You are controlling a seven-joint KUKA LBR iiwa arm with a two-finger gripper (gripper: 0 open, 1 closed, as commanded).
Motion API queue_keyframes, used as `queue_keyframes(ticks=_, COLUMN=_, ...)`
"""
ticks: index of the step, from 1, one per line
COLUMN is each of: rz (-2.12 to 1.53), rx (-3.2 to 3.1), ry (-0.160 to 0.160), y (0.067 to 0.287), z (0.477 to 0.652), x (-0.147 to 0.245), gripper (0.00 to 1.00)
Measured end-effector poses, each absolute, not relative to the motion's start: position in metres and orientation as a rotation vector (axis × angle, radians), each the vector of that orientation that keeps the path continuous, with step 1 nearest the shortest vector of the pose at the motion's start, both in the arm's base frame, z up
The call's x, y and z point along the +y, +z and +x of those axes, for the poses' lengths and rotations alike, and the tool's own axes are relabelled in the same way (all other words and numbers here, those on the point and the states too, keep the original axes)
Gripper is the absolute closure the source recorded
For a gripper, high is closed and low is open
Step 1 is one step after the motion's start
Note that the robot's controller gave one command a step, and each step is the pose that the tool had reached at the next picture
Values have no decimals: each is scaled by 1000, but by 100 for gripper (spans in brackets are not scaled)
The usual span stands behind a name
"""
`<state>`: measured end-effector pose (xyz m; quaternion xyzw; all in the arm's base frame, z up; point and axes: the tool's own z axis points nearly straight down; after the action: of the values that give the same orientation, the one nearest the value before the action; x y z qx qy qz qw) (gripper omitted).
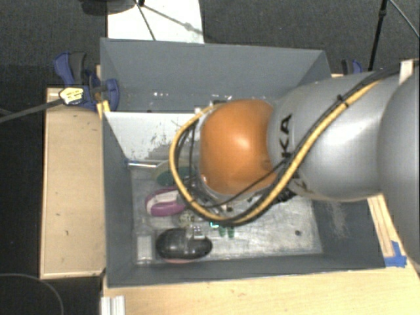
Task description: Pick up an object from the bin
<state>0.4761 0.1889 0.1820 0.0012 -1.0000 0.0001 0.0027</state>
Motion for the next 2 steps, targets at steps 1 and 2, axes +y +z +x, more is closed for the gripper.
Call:
queue_keyframes(ticks=1, rz=108, rx=-3143, ry=-5, y=71, z=483, x=197, gripper=0)
queue_keyframes(ticks=2, rz=93, rx=-3142, ry=-6, y=72, z=482, x=197, gripper=100)
